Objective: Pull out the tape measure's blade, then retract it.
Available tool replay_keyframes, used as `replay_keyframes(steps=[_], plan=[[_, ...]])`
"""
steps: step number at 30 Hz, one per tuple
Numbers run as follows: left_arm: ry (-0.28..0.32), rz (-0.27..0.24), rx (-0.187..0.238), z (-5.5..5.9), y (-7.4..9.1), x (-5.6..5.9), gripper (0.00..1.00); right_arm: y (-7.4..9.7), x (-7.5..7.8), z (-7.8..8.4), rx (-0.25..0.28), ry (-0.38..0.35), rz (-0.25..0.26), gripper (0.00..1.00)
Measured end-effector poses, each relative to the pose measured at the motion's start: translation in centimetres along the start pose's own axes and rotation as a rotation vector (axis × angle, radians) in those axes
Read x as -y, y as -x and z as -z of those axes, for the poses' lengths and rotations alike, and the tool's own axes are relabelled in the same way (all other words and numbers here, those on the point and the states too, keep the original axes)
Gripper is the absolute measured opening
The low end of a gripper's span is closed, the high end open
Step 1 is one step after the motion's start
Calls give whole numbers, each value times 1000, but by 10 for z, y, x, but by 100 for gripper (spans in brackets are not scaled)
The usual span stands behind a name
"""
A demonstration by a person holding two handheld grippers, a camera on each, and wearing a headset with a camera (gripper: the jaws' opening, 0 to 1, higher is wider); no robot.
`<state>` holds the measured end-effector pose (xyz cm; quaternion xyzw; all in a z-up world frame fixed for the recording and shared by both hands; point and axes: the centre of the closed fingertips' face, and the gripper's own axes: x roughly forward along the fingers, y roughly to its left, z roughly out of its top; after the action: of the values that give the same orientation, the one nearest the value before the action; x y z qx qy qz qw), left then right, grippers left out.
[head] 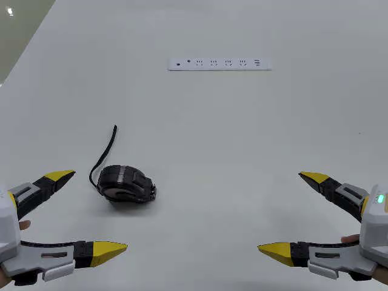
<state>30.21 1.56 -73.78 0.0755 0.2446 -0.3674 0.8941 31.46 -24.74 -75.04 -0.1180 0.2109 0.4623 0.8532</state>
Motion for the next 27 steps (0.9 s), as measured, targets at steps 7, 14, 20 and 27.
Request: replay_keyframes(steps=[7, 14, 20, 27], plan=[[-4, 3, -1, -1, 0, 1, 99, 2, 1, -1, 2, 1, 5, 93], [-6, 10, -9, -1, -1, 2, 99, 3, 2, 1, -4, 8, 6, 93], [-25, 14, -28, 0, -1, 2, 98, 4, 3, 2, -15, 24, 7, 92], [-44, 22, -50, 2, -2, -1, 97, 4, 4, 4, -38, 52, -8, 90]])
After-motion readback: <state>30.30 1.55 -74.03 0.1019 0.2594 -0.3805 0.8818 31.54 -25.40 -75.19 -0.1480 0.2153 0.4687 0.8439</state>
